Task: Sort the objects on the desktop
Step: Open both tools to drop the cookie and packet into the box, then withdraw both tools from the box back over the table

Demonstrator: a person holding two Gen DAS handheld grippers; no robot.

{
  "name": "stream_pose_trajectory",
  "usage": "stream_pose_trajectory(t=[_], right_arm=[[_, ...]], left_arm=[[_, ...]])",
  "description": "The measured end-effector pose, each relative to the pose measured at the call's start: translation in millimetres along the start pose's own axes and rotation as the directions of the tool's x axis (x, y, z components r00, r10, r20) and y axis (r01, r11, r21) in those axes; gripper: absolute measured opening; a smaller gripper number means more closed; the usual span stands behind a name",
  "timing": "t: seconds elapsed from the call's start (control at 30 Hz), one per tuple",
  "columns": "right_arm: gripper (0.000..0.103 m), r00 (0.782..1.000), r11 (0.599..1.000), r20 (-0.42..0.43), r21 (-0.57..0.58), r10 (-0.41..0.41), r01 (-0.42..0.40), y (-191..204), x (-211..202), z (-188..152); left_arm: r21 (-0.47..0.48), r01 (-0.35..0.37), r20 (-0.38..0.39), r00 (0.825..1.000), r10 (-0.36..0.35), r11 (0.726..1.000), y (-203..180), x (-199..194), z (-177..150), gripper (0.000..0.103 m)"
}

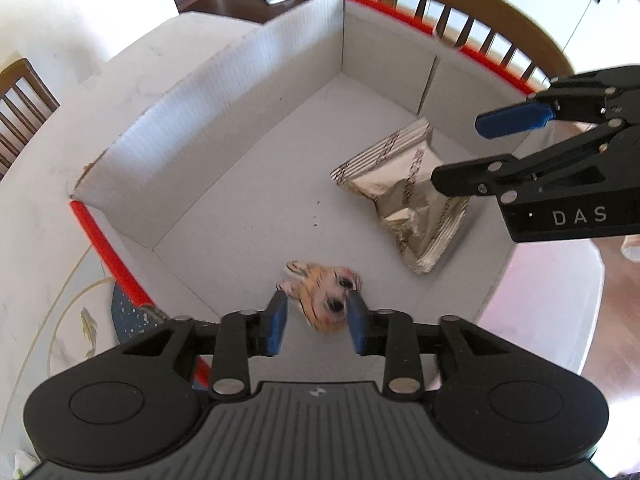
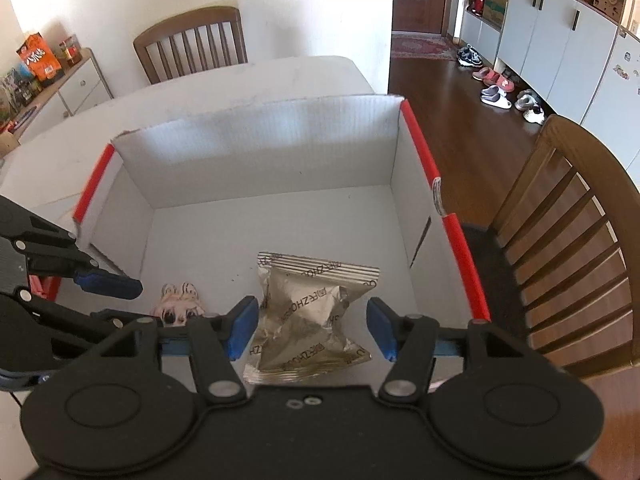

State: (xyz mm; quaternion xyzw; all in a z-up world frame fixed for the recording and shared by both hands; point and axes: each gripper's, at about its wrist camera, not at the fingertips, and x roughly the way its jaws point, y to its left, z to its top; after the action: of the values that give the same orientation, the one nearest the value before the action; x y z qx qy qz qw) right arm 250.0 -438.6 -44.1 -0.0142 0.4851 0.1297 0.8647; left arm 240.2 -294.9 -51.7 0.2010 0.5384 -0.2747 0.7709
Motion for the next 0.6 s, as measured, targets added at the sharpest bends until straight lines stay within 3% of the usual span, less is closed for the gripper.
stream_pose_trajectory(t=[0.03, 0.07, 0.6], right_arm=[[0.065, 1.0, 1.0, 0.008, 0.002, 0.001, -0.001, 0.7, -4.3, -1.2], [0.066, 1.0, 1.0, 0.013, 0.001, 0.006, -0.006, 1.4, -8.3, -2.0], [0.07, 0.997, 0.999, 0.066, -0.011, 0.042, -0.041, 23.8, -56.7, -17.7]], left_arm=[[0.0, 0.012, 0.01, 1.0, -0.012, 1.0, 0.0, -5.0, -2.4, 0.074], [0.004, 0.017, 0.025, 1.0, -0.017, 1.0, 0.8, -4.9, -2.3, 0.082], [-0.069, 0.012, 0.212, 0.977, 0.003, 0.998, 1.3, -57.0, -38.4, 0.082]])
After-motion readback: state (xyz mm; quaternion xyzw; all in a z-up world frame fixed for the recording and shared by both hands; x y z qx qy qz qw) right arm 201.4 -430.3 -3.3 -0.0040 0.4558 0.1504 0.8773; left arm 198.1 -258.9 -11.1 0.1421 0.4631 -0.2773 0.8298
